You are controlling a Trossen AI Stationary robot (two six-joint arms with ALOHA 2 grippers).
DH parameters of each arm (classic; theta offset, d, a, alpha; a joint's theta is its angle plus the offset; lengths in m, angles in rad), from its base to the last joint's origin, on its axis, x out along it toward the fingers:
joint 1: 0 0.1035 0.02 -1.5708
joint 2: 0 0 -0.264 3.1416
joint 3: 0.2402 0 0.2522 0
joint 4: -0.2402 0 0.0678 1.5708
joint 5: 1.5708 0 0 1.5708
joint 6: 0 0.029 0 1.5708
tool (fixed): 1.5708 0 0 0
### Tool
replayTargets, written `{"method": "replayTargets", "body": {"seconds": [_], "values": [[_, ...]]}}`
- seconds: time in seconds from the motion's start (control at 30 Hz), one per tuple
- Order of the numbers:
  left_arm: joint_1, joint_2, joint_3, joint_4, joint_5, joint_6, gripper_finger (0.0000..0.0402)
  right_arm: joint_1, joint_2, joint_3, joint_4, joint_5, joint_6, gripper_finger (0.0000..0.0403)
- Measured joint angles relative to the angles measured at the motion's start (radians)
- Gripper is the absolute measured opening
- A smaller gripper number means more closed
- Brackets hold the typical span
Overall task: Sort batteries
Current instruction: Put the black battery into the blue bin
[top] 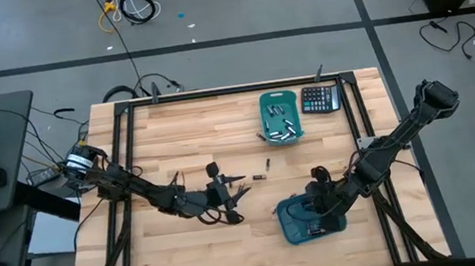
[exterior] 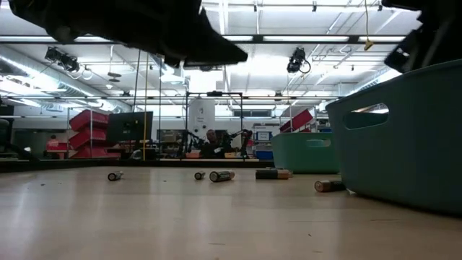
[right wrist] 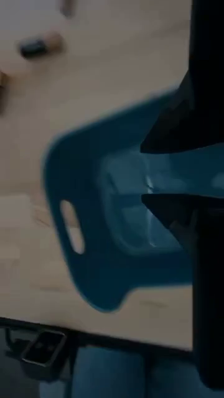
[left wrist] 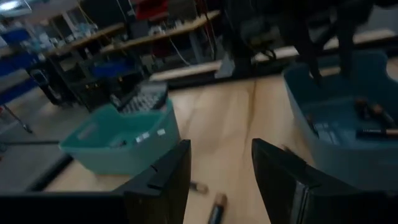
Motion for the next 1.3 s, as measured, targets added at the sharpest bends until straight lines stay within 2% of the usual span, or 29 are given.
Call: {"method": "replayTargets", "body": {"seconds": [0.3, 0.47, 0.67, 0.87, 1.07, 1.3], "values": [[0.000, 0.000, 0.000, -0.300, 0.001, -0.252, 0.0170, -0.055, -0.008, 0.000, 0.094, 0.180, -0.234, 0.0099], [0.001, 0.018, 0.000, -0.401, 0.003, -0.346, 0.0170, -0.076, -0.031, 0.000, 0.168, 0.375, -0.352, 0.0099], [0.000, 0.099, -0.001, -0.369, 0.003, -0.433, 0.0170, -0.077, -0.035, 0.001, 0.299, 0.593, -0.526, 0.0099], [0.000, 0.191, 0.000, -0.273, -0.004, -0.453, 0.0170, -0.079, -0.035, 0.001, 0.385, 0.753, -0.565, 0.0099], [0.000, 0.257, 0.000, -0.207, -0.022, -0.455, 0.0170, -0.079, -0.035, 0.002, 0.399, 0.823, -0.549, 0.0099], [-0.001, 0.310, 0.001, -0.172, -0.040, -0.491, 0.0170, -0.082, -0.034, 0.002, 0.415, 0.836, -0.542, 0.0099]]}}
